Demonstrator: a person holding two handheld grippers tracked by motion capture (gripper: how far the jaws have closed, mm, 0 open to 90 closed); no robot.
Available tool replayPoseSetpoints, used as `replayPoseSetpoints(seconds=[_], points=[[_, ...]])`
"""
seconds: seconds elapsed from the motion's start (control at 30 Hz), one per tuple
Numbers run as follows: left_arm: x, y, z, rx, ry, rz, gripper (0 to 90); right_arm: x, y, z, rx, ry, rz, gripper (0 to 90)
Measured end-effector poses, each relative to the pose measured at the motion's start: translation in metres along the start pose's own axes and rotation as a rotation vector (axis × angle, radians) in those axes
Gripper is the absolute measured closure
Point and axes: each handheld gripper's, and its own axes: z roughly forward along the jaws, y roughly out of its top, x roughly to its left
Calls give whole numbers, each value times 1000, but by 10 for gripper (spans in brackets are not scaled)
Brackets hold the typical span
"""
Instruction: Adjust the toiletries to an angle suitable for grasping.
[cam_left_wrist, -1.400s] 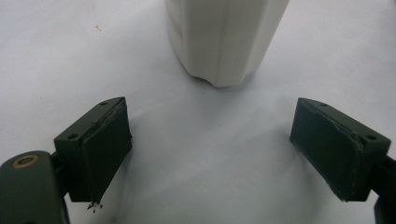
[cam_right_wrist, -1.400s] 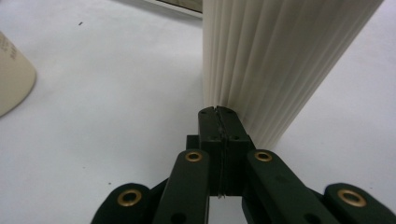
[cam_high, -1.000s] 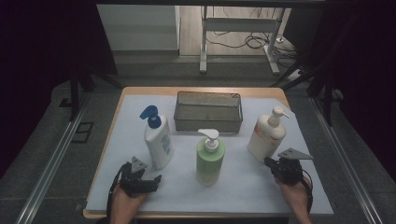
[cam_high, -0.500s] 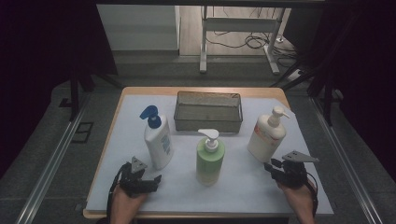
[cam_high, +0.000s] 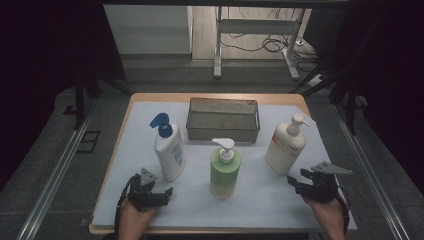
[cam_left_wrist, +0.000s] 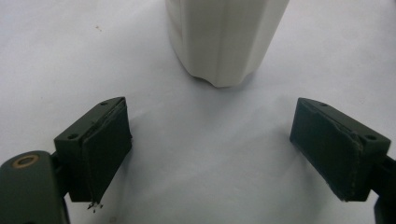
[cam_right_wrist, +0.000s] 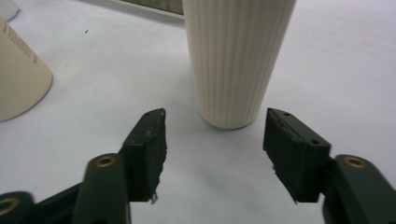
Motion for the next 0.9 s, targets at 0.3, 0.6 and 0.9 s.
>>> replayPoseSetpoints(seconds=[0.3, 0.6, 0.9], points=[[0, 0, 0, 0, 0, 0, 120, -6, 14, -8, -21, -4, -5, 288], [0, 0, 0, 0, -1, 0, 121, -7, 32, -8, -28, -3, -25, 258], [0, 0, 0, -2, -1, -1, 120, -7, 47, -4, -33, 0, -42, 243]])
